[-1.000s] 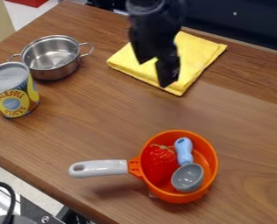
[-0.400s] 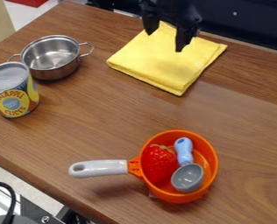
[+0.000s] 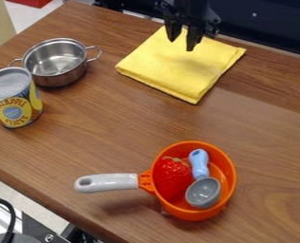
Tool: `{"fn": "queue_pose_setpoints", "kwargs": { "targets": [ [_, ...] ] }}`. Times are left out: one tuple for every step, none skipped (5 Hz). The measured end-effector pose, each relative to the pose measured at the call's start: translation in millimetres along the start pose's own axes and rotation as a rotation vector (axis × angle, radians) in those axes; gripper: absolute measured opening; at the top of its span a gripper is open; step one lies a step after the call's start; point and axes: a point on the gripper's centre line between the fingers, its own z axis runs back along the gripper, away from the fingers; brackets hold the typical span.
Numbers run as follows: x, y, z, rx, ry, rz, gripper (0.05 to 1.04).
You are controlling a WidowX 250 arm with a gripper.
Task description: Move the yellow cloth to the bottom of the table
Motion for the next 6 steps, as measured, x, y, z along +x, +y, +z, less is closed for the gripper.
{"fn": "queue_pose_setpoints", "kwargs": {
  "targets": [
    [1,1,-12,-0.020,0.003,0.014,0.175],
    [1,2,-22,-0.027,0.006,0.033,0.060],
    [2,6,-24,-0.041,-0.012,0.052,0.052],
    [-6,7,-31,-0.061,-0.005,0.076,0.052],
    [-20,7,-38,-0.057,0.003,0.111,0.052],
    [-36,6,-35,-0.074,0.021,0.130,0.052]
  ]
}}
